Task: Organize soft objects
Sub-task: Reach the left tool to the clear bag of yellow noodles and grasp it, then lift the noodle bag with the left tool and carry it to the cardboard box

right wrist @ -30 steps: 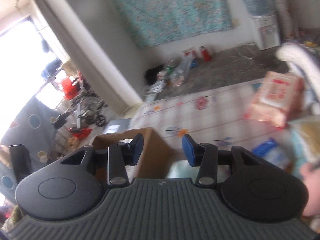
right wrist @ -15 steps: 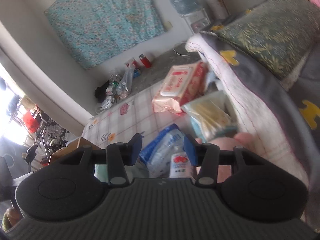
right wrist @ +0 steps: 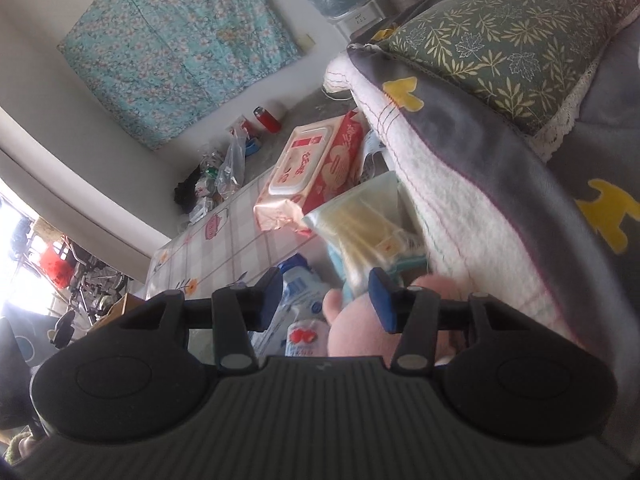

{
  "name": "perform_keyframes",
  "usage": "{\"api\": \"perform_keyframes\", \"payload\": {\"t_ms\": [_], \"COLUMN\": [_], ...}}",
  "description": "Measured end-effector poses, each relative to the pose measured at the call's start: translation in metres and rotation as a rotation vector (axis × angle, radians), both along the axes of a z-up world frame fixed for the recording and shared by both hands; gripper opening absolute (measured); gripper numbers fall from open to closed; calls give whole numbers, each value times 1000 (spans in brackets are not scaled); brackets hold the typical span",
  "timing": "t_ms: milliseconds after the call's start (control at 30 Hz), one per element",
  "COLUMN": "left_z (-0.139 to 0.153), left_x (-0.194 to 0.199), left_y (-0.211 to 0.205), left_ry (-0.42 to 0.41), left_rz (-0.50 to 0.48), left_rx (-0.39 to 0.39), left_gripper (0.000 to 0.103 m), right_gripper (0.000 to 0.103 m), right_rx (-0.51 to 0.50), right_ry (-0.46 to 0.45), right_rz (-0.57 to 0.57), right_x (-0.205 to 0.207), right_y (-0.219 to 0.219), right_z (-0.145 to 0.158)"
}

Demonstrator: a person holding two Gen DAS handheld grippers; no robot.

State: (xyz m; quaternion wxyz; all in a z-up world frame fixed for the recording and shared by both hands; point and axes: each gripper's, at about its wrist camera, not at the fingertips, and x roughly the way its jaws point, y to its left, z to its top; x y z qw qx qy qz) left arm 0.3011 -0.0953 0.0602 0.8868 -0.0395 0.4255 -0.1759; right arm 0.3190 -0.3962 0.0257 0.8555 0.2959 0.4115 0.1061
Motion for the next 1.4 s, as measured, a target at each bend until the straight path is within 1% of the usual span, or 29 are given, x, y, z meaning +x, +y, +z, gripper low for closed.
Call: {"api": "perform_keyframes", "payload": {"t_ms": [100,200,267,300,367,400,467,533,633,733,800,833,900,1000,1033,1067,1167,1200,1300,1400], "left_z": [-10,-27,-40,-47,-59,-65,-75,-83,-90,-94,-95,-97,-100,-103,-102,-101,-95,-94,-89,-87], "left_x": [20,40,54,61,75,82,94,104,115,121,124,125,127,128,127,126,123,122,120,117], "left_y": [-18,-36,-47,-50,-55,-56,-56,-57,-58,-57,-56,-55,-54,-54,-55,-55,-57,-57,-56,-53], "left_ry": [41,80,116,134,174,194,229,254,278,291,298,305,319,326,323,317,299,295,287,272], "left_rz": [14,6,15,20,38,51,71,88,109,127,140,149,165,178,179,178,156,153,151,152], "left_rx": [-37,-58,-64,-69,-83,-95,-128,-159,-185,-205,-216,-220,-232,-258,-262,-265,-262,-262,-263,-243], "left_gripper": [94,83,70,67,56,54,45,41,40,41,42,44,47,47,46,43,42,42,44,45], "right_gripper": [48,48,48,48,48,48,48,48,49,56,65,68,80,84,83,80,57,53,48,46], "right_rx": [-1,6,8,1,-12,-13,10,28,45,56,58,58,63,45,45,50,101,130,208,274], "right_ry": [27,66,93,110,139,157,187,206,227,253,268,274,284,285,279,269,251,249,231,220], "right_rz": [-6,-15,-12,-6,-14,-14,-12,4,25,44,63,74,97,119,122,119,114,112,120,127], "right_x": [24,51,69,78,94,102,114,125,140,155,165,169,171,174,174,172,167,165,158,155], "right_y": [-7,-13,-15,-16,-18,-20,-22,-21,-14,-5,2,7,17,32,34,34,27,24,15,12], "right_z": [-9,-24,-36,-42,-54,-61,-74,-82,-89,-97,-102,-105,-110,-113,-112,-111,-108,-109,-109,-113]}}
